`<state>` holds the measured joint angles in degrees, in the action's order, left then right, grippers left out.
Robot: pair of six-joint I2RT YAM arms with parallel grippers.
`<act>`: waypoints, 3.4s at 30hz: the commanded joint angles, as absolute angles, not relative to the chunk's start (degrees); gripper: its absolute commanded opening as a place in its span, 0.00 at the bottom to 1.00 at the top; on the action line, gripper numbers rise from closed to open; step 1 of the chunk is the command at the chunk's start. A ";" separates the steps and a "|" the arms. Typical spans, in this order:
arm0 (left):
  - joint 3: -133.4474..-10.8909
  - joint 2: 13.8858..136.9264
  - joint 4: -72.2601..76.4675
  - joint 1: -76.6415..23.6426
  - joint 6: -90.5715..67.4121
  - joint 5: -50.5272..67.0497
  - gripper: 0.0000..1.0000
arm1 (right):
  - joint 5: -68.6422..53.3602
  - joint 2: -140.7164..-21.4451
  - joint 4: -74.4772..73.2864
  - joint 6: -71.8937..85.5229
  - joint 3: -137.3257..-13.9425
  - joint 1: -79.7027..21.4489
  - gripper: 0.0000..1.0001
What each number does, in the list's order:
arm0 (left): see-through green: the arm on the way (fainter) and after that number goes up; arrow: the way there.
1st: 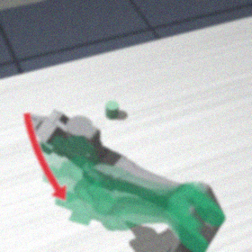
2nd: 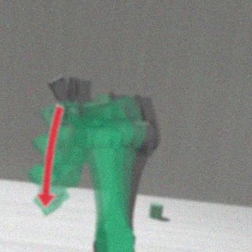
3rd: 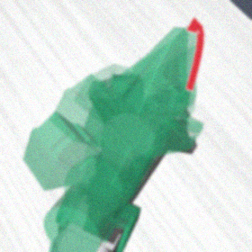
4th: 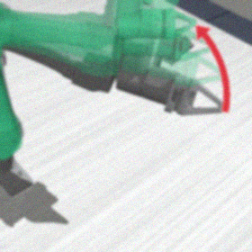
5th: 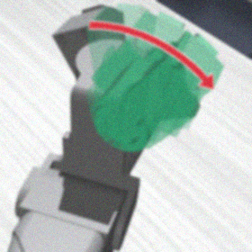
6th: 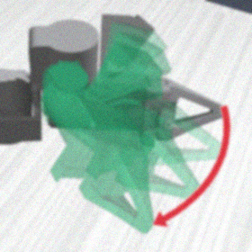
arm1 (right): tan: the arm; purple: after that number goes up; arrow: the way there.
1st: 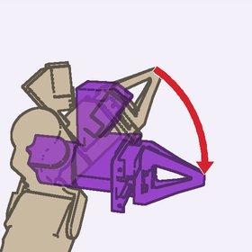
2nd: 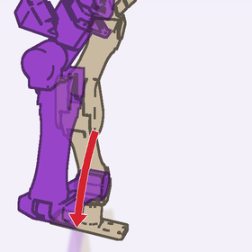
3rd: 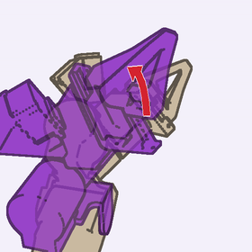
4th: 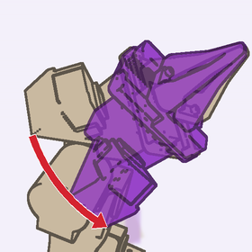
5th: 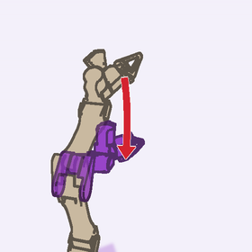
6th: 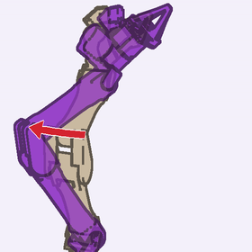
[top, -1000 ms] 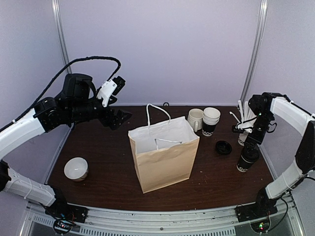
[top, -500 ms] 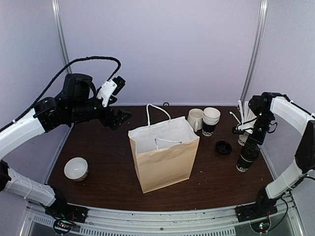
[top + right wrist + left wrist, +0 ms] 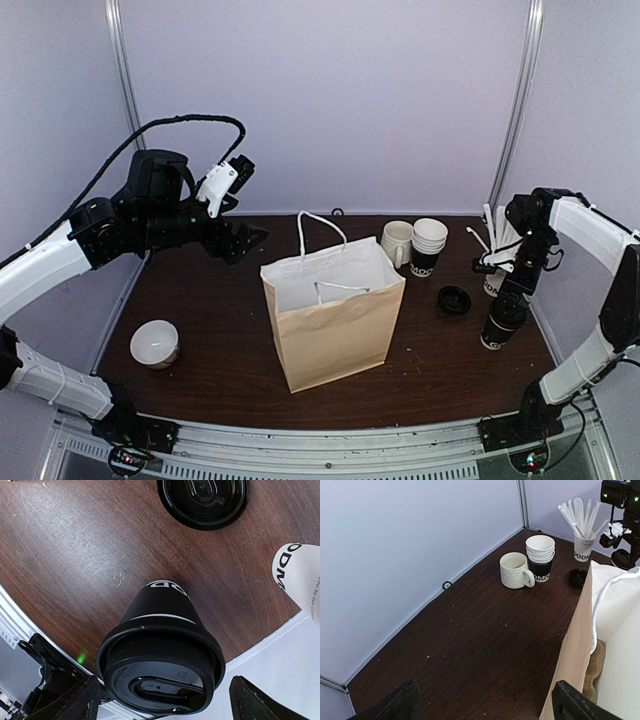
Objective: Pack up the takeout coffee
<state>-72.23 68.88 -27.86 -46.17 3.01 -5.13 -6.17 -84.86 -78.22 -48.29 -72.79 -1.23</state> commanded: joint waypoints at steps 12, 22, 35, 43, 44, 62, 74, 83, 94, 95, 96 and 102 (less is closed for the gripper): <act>-72.11 68.41 -25.36 -45.88 3.63 -4.39 0.96 | -4.71 -85.14 -75.97 -48.91 -69.54 -0.80 0.81; -72.19 68.48 -25.39 -45.87 3.60 -4.31 0.96 | -4.93 -83.06 -76.61 -49.40 -68.51 -1.13 0.85; -75.71 69.17 -28.60 -45.88 4.90 -1.19 0.96 | -9.37 -76.86 -82.91 -46.20 -74.81 -4.66 0.71; -83.95 72.23 -37.35 -45.88 3.37 12.26 0.92 | -17.18 -71.27 -87.27 -42.36 -81.15 -11.79 0.67; -85.19 73.42 -38.19 -45.93 2.72 12.71 0.91 | -17.58 -70.94 -87.22 -41.98 -81.61 -12.95 0.67; -106.28 93.50 -41.50 -46.21 1.64 21.26 0.24 | -26.40 -71.39 -85.31 -41.25 -94.14 -17.31 0.64; -110.72 94.02 -41.19 -46.23 1.26 19.85 0.00 | -33.68 -77.23 -81.35 -38.60 -110.20 -20.35 0.61; -109.10 93.93 -40.07 -46.23 0.20 20.52 0.00 | -32.31 -79.01 -80.59 -38.88 -112.22 -26.63 0.61; -109.42 94.39 -37.38 -47.68 -5.05 24.94 0.00 | -28.43 -81.55 -80.44 -40.28 -117.55 -36.07 0.61; -109.50 94.60 -37.32 -48.05 -5.29 25.10 0.00 | -28.17 -82.03 -80.21 -40.44 -117.67 -36.98 0.61; -109.65 94.91 -37.32 -48.55 -5.41 25.28 0.00 | -27.92 -82.53 -80.05 -40.64 -117.68 -38.13 0.61; -109.71 95.61 -37.49 -50.90 -5.54 25.06 0.00 | -20.90 -85.03 -77.94 -43.66 -113.59 -46.02 0.60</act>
